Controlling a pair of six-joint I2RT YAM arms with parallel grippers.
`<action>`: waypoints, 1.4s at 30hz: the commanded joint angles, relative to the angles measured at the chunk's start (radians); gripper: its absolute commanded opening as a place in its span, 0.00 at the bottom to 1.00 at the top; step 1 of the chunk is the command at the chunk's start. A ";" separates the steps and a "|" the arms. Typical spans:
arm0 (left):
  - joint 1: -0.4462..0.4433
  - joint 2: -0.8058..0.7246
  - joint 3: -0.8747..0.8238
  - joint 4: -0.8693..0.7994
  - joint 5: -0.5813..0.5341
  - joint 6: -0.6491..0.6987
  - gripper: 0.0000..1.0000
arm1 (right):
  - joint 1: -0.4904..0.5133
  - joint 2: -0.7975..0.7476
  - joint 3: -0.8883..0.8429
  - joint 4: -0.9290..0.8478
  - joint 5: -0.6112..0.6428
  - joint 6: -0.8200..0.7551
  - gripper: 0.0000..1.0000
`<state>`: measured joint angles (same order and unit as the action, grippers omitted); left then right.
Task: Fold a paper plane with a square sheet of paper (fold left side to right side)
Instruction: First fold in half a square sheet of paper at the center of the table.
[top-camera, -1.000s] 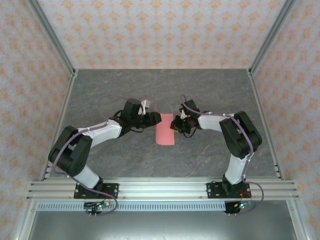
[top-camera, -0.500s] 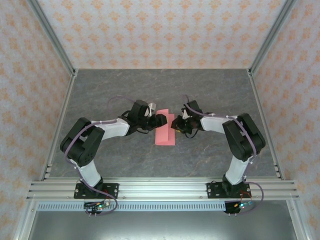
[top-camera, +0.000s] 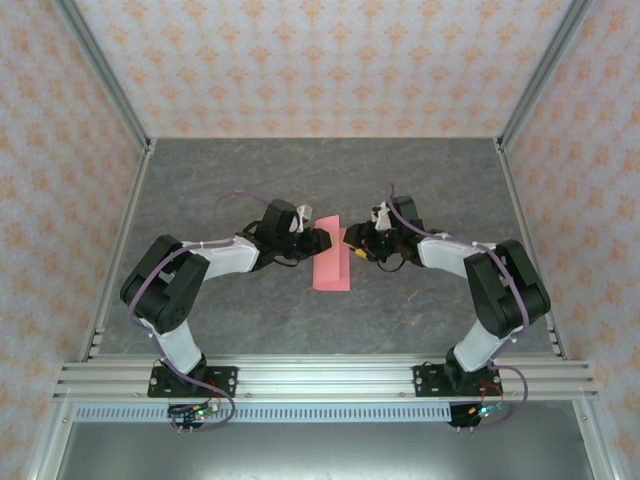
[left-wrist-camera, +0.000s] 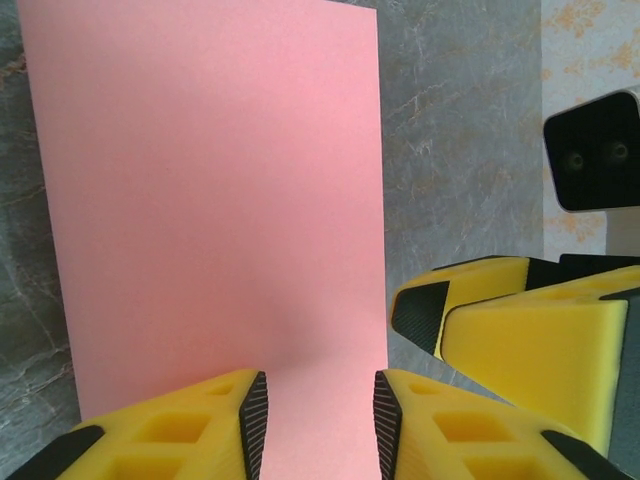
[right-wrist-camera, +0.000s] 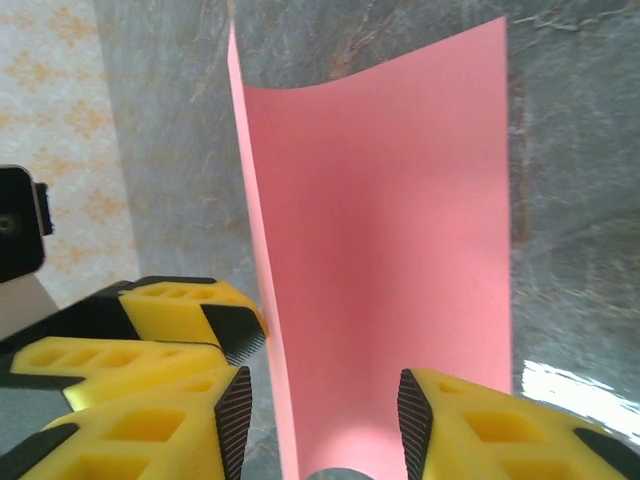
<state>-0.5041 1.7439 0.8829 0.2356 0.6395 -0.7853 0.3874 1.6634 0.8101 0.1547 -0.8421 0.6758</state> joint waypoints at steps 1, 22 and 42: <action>-0.009 0.003 0.024 0.016 -0.014 -0.001 0.35 | 0.010 0.031 -0.003 0.120 -0.058 0.050 0.45; -0.010 -0.100 0.035 -0.265 -0.217 0.101 0.51 | 0.025 0.078 0.113 -0.187 0.138 -0.134 0.02; -0.042 0.134 0.184 -0.317 -0.222 0.078 0.45 | 0.026 0.126 0.111 -0.212 0.168 -0.147 0.10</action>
<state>-0.5381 1.8622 1.0363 -0.0433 0.4503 -0.7086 0.4076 1.7782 0.9039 -0.0410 -0.7017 0.5476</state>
